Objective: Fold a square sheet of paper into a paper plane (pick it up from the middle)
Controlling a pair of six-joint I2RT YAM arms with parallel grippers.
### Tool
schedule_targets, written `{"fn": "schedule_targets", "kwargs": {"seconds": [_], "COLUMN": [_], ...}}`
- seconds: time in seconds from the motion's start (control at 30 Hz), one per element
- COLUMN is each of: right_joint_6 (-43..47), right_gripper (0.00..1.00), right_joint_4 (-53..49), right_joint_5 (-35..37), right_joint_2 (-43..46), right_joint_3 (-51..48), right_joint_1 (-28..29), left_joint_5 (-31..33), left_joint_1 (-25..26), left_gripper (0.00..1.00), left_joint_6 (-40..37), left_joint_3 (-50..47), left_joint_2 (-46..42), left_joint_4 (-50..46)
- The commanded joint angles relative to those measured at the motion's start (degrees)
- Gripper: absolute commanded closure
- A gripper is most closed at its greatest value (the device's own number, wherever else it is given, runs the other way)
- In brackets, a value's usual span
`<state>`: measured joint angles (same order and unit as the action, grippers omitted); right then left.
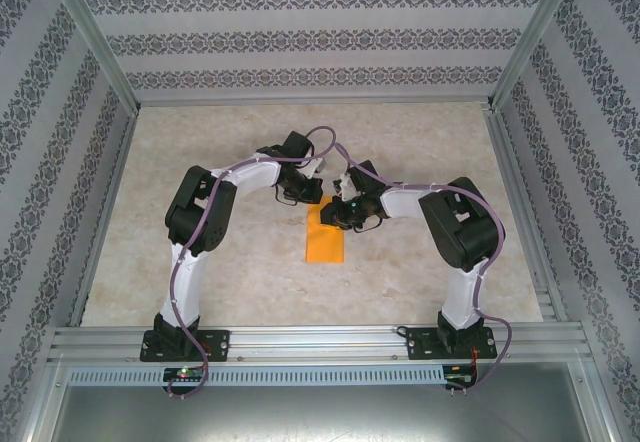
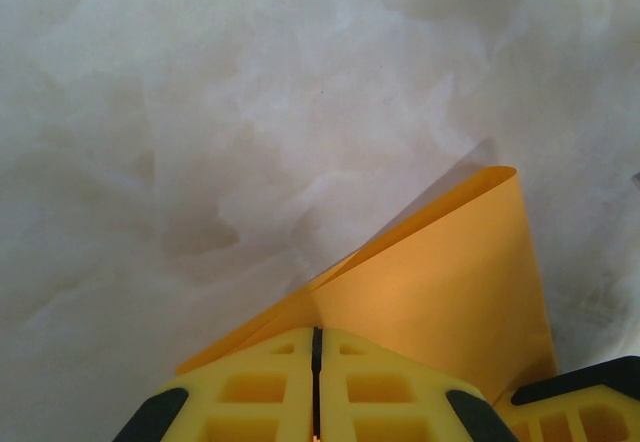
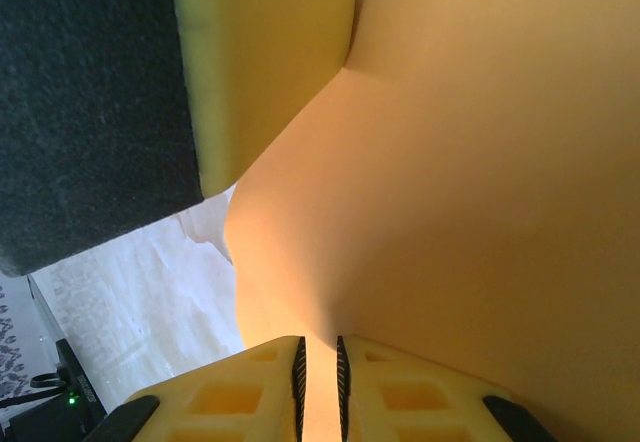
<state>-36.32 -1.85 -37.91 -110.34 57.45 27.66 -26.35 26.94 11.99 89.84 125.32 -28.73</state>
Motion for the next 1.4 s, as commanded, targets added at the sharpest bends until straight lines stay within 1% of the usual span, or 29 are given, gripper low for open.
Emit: {"fn": "schedule_targets", "kwargs": {"seconds": [0.0,0.2,0.4,0.5,0.57,0.67,0.77,0.87,1.07,1.27,1.37], "right_joint_6": [-0.13,1.82,3.08,2.79,2.46,1.72,1.1,0.76,-0.66,-2.87,-3.65], "right_gripper": [0.81,0.81,0.82,0.82,0.82,0.82,0.82,0.83,0.82,0.82,0.83], "right_joint_4": [0.4,-2.58,-4.63,-4.39,-4.08,-3.05,-2.29,-1.98,-0.76,0.96,1.66], "right_joint_5": [0.84,2.71,3.98,4.07,4.11,4.16,3.81,3.76,3.55,3.9,4.17], "right_joint_2": [-2.03,-2.68,-3.13,-3.15,-3.19,-2.94,-2.78,-2.27,-1.74,-0.67,-0.46], "right_joint_3": [0.27,-0.19,-0.4,-0.64,-0.63,-0.89,-0.89,-0.77,-0.78,-1.51,-1.95], "right_joint_1": [0.82,0.81,0.79,0.82,0.82,0.82,0.9,1.04,1.07,1.17,1.17], "left_joint_5": [5.01,2.85,0.17,0.86,2.98,6.2,6.99,5.88,4.22,1.45,1.5], "left_joint_1": [-0.4,-0.48,-0.59,-0.66,-0.66,-0.66,-0.48,-0.16,1.43,3.27,3.8], "left_gripper": [0.9,0.88,0.81,0.75,0.74,0.69,0.67,0.66,0.63,0.62,0.62], "left_joint_6": [0.13,1.4,3.08,3.76,4.1,5.71,8.65,12.7,18.1,21.87,23.01], "left_joint_3": [-3.04,-0.94,3.33,4.72,4.43,1.78,-3.55,-9.49,-16.51,-19.33,-20.64], "left_joint_2": [5.22,3.3,0.23,-2.31,-4.46,-7.48,-11.16,-14.33,-16.55,-16.26,-15.79], "left_joint_4": [-8.05,-8.01,-7.57,-8.11,-9.12,-10.2,-8.64,-4.59,1.12,6.39,7.56]}}
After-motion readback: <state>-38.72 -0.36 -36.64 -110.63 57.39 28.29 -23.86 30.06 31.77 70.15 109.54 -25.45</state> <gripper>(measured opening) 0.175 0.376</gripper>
